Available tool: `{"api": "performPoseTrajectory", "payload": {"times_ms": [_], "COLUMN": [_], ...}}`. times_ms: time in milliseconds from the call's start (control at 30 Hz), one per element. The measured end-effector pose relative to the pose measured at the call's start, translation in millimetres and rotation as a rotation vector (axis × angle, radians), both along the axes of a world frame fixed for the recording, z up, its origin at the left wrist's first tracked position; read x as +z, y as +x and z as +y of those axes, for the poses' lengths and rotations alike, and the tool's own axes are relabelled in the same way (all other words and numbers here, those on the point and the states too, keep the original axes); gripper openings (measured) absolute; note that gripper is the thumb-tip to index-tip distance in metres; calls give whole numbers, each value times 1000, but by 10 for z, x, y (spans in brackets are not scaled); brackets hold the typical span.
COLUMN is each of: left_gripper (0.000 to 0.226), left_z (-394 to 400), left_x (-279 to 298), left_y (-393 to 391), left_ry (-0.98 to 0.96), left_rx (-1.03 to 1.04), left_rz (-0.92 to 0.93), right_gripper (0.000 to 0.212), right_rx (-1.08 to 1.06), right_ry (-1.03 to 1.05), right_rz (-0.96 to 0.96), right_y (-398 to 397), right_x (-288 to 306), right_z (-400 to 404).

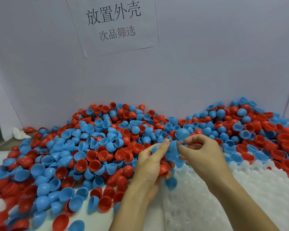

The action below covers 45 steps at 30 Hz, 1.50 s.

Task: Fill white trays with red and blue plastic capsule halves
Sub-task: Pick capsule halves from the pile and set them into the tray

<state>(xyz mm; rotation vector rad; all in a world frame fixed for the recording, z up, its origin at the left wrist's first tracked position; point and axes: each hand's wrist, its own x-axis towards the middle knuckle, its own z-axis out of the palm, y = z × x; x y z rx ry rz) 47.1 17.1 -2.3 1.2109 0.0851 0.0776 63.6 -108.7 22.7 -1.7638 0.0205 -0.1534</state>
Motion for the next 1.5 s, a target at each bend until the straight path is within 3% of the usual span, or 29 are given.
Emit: {"api": "performPoseTrajectory", "payload": {"times_ms": [233,433,600,733,800,900,1033,1333,1400,1500], "left_gripper": [35,27,34,30,27,28,30,22,23,30], "left_z": [9,13,11,69,82,86,81,77,77,63], "left_x": [6,11,15,22,26,29,38,59,54,38], "left_y": [-4,-8,-6,12,14,14,12,-13,-13,-6], "left_ry": [-37,-48,-61,-123,-153,-156,-162,-331,-353,-339], "left_rx": [-8,-52,-1,160,200,221,224,118,115,75], "left_rz": [23,17,53,61,58,57,58,66,77,85], "right_gripper": [27,27,22,13,22,8,18,32,35,23], "right_rx": [13,46,7,162,262,341,354,419,378,246], "right_ry": [-154,-215,-255,-492,-685,-906,-1109,-1069,-967,-634], "right_rz": [-345,-402,-430,-287,-218,-114,-19,-3,-73,-243], "right_y": [-10,21,95,127,130,87,46,59,84,101], "right_x": [-4,-40,-52,-29,-56,-113,-161,-127,-110,-70], "right_z": [12,3,-84,-274,-302,-216,-94,-199,-239,-192]}}
